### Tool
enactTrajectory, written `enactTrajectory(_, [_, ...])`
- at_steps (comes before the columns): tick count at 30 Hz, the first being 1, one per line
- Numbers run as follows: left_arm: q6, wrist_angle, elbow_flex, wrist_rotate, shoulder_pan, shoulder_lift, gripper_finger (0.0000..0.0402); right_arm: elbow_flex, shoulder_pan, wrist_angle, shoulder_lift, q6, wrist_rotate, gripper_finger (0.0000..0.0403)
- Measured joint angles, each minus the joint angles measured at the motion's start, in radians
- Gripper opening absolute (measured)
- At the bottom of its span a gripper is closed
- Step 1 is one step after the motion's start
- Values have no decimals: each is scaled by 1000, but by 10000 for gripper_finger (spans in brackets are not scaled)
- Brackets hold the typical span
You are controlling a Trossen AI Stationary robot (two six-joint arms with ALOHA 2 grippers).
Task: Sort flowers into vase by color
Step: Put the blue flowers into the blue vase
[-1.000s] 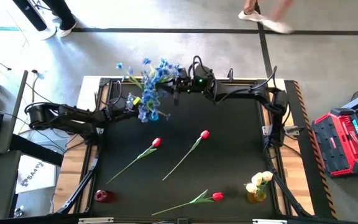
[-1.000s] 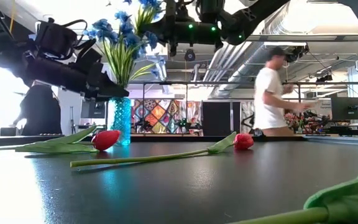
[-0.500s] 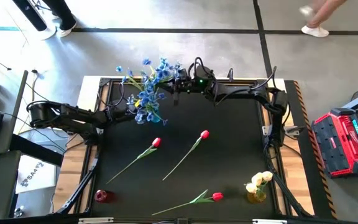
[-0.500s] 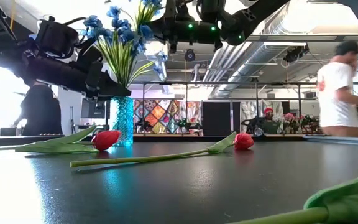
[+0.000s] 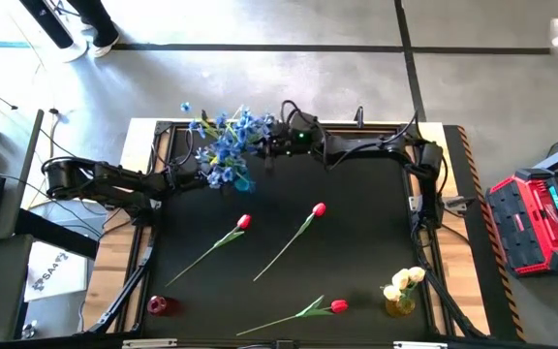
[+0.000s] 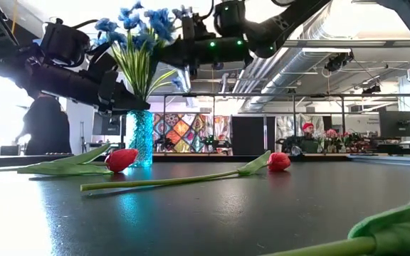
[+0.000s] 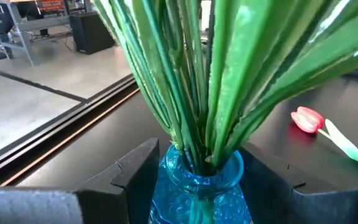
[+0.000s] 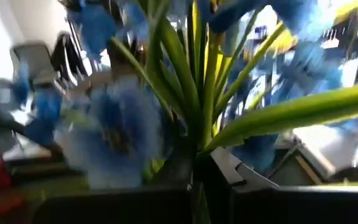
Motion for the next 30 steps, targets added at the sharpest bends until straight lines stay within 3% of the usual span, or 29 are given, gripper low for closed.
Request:
enactTrajectory(8, [9, 0, 0, -3, 0, 0, 190, 1, 15, -91, 19, -79, 0, 0])
enactTrajectory(19, [9, 0, 0, -15, 0, 0, 190, 2, 18, -104, 79, -29, 0, 6])
enactTrajectory(23, [9, 0, 0, -45, 0, 0, 190, -1, -4, -158, 30, -15, 5, 43])
enactTrajectory(30, [26, 0, 0, -97, 0, 0, 190, 1, -29, -328, -84, -14, 33, 155])
